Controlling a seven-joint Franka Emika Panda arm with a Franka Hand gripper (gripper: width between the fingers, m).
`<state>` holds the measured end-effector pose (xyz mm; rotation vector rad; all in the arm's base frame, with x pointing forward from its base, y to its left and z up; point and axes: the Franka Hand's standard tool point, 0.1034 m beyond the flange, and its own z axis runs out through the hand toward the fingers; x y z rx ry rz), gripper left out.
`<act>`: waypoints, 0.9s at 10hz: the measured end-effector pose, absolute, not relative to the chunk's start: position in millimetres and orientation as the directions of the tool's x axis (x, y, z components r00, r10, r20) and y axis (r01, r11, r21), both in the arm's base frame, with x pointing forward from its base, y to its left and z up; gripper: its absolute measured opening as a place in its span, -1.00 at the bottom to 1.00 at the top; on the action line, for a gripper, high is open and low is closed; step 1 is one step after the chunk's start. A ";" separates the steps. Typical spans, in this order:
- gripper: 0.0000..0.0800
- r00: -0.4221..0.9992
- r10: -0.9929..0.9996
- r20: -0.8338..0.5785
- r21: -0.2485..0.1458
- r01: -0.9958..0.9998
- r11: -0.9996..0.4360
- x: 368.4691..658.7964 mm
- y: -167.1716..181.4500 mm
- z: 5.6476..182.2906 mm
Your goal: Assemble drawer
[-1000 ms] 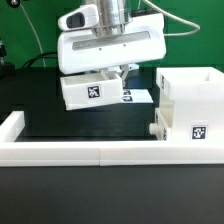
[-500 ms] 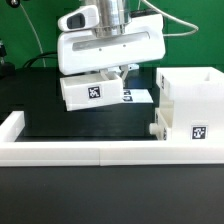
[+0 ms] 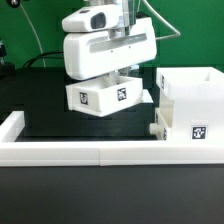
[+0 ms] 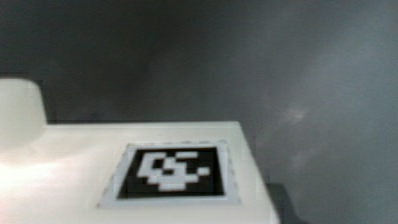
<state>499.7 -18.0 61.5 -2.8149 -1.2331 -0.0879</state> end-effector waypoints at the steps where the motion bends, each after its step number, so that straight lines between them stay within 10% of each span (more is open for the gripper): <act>1: -0.89 0.612 0.787 0.077 -0.032 0.791 -0.611 501.4 -17.9 59.8; 9: -0.89 0.108 0.992 0.065 0.009 0.994 -0.109 498.5 -25.3 57.3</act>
Offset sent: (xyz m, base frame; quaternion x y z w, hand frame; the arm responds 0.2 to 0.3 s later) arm 0.0000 0.0000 0.0000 0.0000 0.0000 -0.1938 0.9810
